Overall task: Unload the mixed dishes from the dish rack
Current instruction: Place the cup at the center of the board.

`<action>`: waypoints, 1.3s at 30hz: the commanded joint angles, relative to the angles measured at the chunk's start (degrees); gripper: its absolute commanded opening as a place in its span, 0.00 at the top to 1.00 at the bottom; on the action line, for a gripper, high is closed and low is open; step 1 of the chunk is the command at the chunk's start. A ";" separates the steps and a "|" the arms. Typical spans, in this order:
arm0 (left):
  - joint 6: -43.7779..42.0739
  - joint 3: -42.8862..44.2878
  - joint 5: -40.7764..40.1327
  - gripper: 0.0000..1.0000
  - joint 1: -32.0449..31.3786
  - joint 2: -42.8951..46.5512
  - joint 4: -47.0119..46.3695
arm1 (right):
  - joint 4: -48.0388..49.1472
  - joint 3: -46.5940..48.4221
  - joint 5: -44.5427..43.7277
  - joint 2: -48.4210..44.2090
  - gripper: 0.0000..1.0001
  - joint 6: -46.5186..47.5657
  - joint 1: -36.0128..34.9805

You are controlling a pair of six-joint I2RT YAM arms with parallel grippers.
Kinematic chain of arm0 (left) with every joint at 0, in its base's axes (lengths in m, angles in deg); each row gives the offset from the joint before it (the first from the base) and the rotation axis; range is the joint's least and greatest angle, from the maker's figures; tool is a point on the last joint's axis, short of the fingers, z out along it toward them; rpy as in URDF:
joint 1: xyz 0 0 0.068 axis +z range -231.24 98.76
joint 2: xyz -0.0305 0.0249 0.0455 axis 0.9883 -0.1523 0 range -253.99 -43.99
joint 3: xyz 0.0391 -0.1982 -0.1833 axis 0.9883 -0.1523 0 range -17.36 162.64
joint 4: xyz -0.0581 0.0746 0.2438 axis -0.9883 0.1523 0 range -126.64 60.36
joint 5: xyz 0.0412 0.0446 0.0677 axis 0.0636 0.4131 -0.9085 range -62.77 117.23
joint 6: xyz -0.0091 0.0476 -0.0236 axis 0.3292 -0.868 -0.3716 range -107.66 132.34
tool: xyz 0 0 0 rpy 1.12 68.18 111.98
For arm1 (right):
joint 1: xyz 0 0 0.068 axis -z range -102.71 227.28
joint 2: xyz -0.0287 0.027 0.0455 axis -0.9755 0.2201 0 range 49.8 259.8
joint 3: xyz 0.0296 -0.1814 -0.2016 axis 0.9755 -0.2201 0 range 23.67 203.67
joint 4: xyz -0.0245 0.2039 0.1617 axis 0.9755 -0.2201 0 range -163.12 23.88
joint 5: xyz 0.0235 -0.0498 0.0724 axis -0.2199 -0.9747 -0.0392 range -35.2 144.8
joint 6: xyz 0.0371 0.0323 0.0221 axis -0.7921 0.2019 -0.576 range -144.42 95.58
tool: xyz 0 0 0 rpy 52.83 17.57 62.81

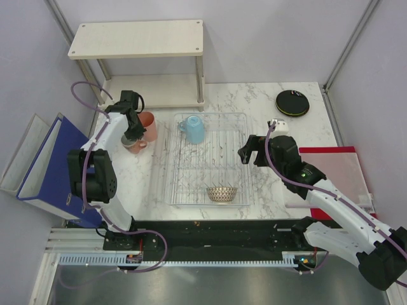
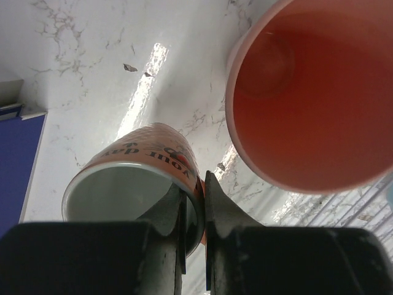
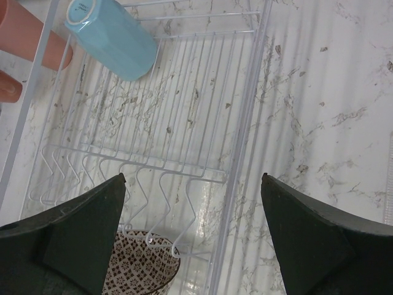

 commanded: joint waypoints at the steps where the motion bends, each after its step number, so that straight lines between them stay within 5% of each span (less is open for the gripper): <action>1: 0.73 1.16 1.19 0.98 0.72 -1.97 -2.84 | 0.84 0.02 0.21 0.48 0.02 1.04 -0.03; 21: -1.11 -4.37 4.26 0.94 1.95 -3.39 -7.33 | 1.28 -0.25 0.82 2.23 0.02 0.16 -0.03; 32: -1.29 -3.15 4.71 0.42 1.95 5.31 -4.96 | 1.80 0.10 1.17 3.20 0.02 -0.28 -0.03; 39: 1.34 0.11 5.76 0.27 1.69 15.74 -1.44 | 2.50 1.24 2.22 4.08 0.02 -0.80 -0.03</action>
